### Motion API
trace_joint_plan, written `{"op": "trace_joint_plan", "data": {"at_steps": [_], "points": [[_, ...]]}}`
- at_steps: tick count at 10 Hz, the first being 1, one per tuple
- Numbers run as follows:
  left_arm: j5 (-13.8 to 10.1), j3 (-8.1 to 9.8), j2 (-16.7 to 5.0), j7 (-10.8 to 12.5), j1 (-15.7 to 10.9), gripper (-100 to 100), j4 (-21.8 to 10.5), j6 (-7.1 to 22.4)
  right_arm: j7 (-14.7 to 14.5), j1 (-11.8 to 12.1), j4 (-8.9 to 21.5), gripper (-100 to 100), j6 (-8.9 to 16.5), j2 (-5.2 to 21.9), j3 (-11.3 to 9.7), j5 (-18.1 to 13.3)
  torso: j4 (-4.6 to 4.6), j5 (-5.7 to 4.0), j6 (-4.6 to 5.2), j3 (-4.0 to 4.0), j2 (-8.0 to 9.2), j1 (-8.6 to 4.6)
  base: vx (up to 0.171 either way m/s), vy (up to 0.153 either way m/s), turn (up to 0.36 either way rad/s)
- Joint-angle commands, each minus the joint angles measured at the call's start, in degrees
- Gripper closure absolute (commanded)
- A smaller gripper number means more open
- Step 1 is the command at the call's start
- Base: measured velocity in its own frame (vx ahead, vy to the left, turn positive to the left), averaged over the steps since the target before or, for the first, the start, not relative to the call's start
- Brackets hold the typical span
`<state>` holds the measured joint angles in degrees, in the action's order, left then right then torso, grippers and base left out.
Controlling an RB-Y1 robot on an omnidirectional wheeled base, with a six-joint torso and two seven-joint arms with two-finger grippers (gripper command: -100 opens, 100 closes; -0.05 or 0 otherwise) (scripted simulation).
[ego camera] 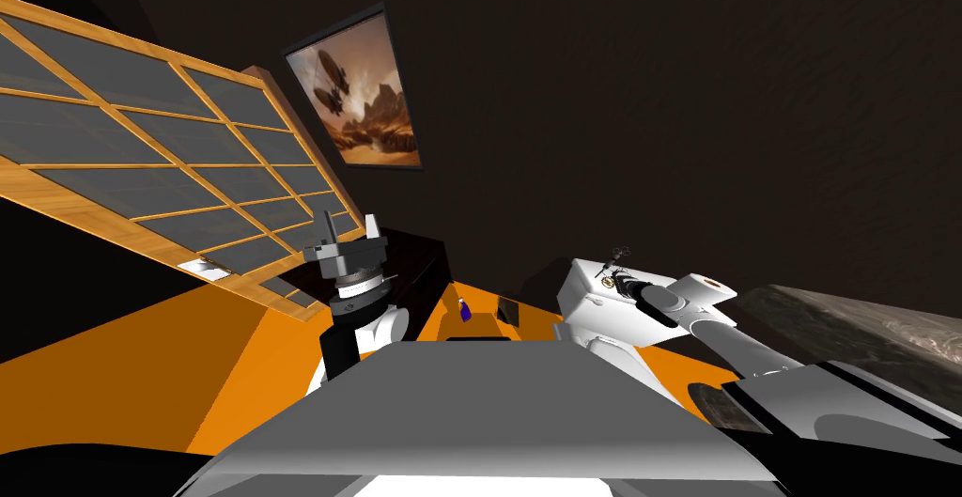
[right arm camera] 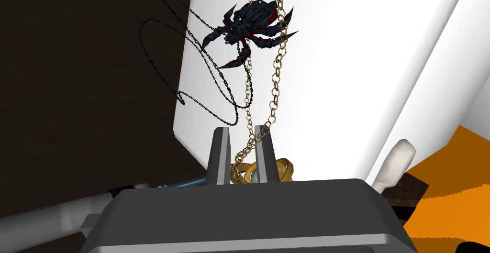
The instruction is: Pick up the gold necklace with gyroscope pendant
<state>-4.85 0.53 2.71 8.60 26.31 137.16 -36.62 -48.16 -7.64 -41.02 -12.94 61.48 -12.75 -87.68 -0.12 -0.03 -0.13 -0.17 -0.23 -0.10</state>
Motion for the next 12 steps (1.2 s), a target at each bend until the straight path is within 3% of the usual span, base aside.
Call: {"op": "trace_joint_plan", "data": {"at_steps": [1, 2, 3, 4, 12], "points": [[0.0, 0.0, 0.0, 0.0, 0.0, 0, 0.0, 0.0, 0.0, 0.0, 0.0, 100, 0.0, 0.0, 0.0, 0.0, 0.0, 0.0, 0.0, 0.0, 0.0, 0.0, 0.0, 0.0, 0.0], [0.0, 0.0, 0.0, 0.0, 0.0, 0, 0.0, 0.0, 0.03, -0.02, -0.01, 0, -0.01, -0.01, 0.02, 0.02, -0.02, 0.0, 0.0, -0.02, -0.02, 0.01, 0.0, 0.0, 0.0], [0.0, 0.0, 0.0, 0.0, 0.0, 0, 0.0, 0.0, 2.31, 1.03, -1.86, 100, 0.6, 1.19, -1.19, -1.13, -0.04, 0.0, 0.01, -0.04, -0.04, 0.01, 0.011, 0.008, -0.026], [0.0, 0.0, 0.0, 0.0, 0.0, 0, 0.0, 0.0, 2.31, 1.03, -1.86, 100, 0.6, 1.19, -1.19, -1.13, -0.05, 0.03, 0.05, -0.05, -0.05, 0.04, 0.013, 0.01, -0.025], [0.0, 0.0, 0.0, 0.0, 0.0, 0, 0.0, 0.0, 14.24, 5.68, -9.97, 100, 3.56, 6.09, -6.02, -5.38, -0.04, 0.01, 0.1, -0.04, -0.04, 0.07, 0.012, 0.012, -0.029]]}}
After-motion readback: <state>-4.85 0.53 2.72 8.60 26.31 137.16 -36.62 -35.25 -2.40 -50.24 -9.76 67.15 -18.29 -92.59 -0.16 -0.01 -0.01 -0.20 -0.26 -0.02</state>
